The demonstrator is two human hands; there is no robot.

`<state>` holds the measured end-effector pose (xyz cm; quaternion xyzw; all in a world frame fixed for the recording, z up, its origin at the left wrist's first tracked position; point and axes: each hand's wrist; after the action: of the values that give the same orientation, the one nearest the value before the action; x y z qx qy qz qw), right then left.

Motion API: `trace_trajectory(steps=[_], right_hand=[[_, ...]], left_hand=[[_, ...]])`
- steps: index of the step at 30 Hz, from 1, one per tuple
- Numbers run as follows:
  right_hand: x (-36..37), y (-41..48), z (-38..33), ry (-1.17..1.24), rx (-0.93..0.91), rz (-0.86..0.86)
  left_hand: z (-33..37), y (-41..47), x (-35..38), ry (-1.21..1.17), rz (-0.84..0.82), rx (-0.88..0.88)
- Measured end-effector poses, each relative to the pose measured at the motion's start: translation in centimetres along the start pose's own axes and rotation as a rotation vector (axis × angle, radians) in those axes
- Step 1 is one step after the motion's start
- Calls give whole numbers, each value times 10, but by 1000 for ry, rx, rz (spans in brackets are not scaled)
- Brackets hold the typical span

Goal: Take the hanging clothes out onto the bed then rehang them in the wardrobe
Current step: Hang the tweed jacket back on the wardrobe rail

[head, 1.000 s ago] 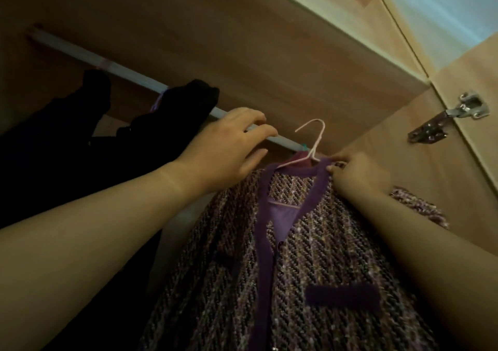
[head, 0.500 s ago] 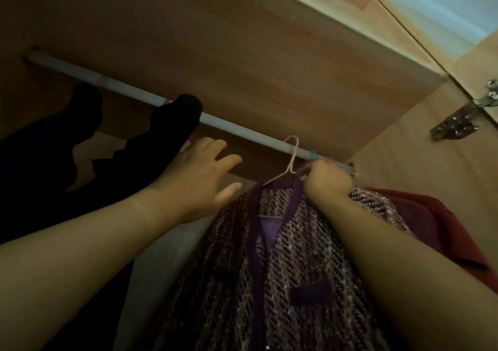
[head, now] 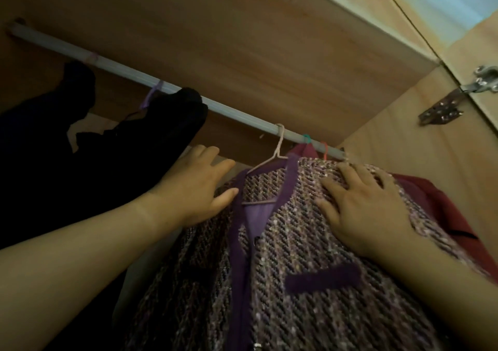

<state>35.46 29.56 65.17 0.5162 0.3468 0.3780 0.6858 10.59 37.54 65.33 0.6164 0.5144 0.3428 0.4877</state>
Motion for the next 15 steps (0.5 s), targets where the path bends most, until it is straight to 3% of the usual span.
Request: trace_trajectory(steps=[10, 15], right_hand=[[-8, -98, -8, 119, -45, -165], [-7, -171, -10, 87, -53, -150]], left_hand=[[55, -52, -7, -69, -30, -18], [89, -110, -10, -175, -135, -2]])
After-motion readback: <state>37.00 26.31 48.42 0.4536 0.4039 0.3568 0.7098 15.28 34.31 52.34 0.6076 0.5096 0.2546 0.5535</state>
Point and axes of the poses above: each hand's wrist, its own y-axis towards the middle knuckle, its own x-axis out of the palm, z = x × y, and after that the axes turned 2 degrees about y, right-handed
